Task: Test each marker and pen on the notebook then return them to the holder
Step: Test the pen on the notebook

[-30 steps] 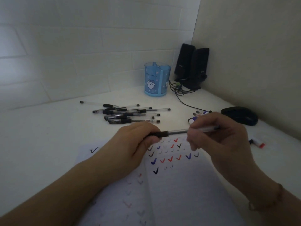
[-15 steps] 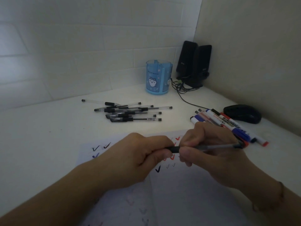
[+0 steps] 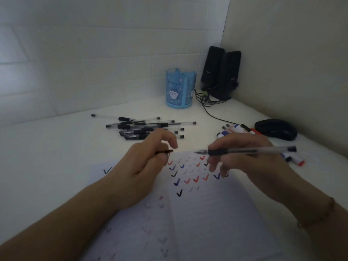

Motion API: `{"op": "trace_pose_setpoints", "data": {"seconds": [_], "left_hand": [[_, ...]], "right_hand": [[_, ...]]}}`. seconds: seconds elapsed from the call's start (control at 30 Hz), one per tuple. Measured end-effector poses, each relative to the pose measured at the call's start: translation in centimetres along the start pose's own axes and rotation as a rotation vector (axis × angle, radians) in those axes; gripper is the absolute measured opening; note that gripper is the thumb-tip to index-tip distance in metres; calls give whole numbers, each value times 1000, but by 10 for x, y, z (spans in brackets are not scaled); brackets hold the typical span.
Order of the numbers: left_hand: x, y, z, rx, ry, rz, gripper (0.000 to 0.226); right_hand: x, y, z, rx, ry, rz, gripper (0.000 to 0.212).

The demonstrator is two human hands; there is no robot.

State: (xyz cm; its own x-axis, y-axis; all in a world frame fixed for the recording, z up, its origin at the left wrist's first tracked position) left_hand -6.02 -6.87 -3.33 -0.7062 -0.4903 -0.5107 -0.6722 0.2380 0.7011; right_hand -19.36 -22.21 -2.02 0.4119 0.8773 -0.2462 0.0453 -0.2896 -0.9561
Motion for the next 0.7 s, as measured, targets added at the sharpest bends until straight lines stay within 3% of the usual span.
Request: {"op": "trace_pose_setpoints", "data": {"seconds": [0.03,0.17,0.27,0.37,0.5,0.7], "left_hand": [[-1,-2,0,-16,15,-2,20],[4,-6,-4,15,-23,-130,16],[6,-8,-5,19,-62,-163,23],[5,-7,-4,20,-75,-171,17],[4,-8,-3,38,-72,-242,16],[4,-10,-4,56,-51,-334,21]], "right_hand": [[0,4,0,43,21,66,9],[9,16,0,133,36,219,20],[13,17,0,119,22,304,21],[16,14,1,92,-6,336,24],[19,17,1,81,-66,368,14],[20,15,0,87,-69,410,23]]}}
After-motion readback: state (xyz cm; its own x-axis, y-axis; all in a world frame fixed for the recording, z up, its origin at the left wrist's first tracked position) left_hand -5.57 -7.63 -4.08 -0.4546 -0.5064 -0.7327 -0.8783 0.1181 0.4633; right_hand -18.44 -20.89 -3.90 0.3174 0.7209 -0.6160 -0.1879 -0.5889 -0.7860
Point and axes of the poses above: each hand's wrist, its own z-axis away from the middle knuckle, its own x-axis out of the palm, y = z × x, the point moved 5 cm from there along -z, towards the middle knuckle, and after that the axes turned 5 degrees about x, right-handed, at the moved point
